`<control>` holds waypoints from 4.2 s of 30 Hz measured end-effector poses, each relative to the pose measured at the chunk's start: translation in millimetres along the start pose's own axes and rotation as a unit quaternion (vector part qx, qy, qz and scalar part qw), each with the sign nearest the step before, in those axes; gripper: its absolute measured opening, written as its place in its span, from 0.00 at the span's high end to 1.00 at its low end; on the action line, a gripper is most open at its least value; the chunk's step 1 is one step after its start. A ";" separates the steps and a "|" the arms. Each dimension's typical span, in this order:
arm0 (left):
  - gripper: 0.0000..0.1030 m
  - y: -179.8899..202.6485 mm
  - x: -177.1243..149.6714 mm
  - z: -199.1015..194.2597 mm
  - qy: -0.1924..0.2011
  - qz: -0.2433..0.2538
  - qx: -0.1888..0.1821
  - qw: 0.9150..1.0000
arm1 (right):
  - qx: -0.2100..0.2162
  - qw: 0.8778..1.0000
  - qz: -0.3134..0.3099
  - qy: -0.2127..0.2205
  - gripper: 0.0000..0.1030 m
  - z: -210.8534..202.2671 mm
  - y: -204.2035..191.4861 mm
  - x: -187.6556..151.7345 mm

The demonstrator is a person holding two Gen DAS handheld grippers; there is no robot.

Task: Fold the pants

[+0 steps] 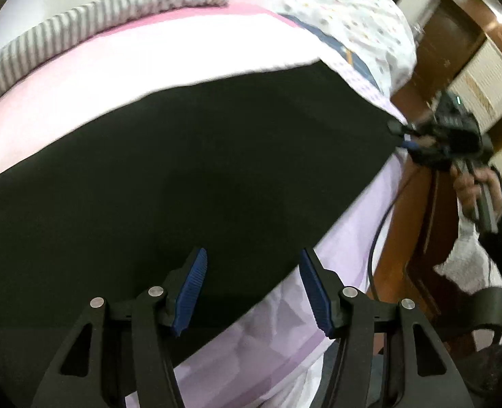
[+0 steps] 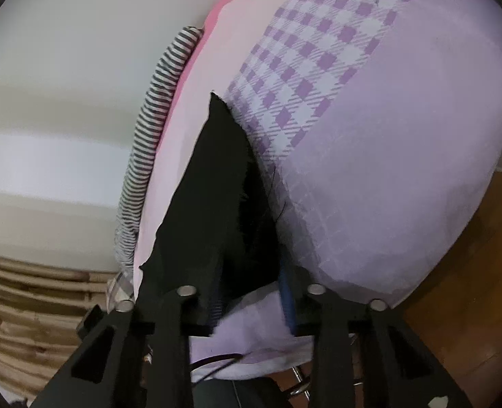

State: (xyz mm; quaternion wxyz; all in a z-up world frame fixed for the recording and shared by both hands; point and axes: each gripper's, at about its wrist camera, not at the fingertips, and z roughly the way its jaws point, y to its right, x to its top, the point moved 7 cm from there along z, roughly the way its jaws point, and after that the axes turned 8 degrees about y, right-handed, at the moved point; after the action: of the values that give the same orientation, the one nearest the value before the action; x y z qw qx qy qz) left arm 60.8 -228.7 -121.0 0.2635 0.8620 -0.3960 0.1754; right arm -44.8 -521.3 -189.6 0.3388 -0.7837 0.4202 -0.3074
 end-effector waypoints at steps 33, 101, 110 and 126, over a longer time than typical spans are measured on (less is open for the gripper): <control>0.44 -153.8 -28.7 -121.9 0.156 -0.206 0.058 0.964 | 0.148 0.952 -0.165 -0.210 0.94 145.2 -256.7 -172.7; 0.95 -134.0 -79.6 -74.9 0.071 -0.305 0.025 0.949 | -0.026 0.966 -0.236 -0.106 0.50 114.5 -196.9 -169.2; 0.91 -140.3 -79.3 -68.3 0.062 -0.308 0.024 0.949 | -0.074 0.952 -0.282 -0.091 0.51 145.0 -203.2 -143.2; 0.56 -194.0 -124.2 -161.7 0.169 -0.375 0.126 0.903 | -0.100 0.942 -0.304 -0.096 0.52 161.9 -197.4 -139.3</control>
State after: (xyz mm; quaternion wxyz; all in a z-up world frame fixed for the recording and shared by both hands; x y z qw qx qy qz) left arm 118.4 46.7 -116.4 0.2615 0.9304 0.0321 0.2549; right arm 104.4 -274.0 -155.3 0.1877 -0.9300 0.1559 -0.2750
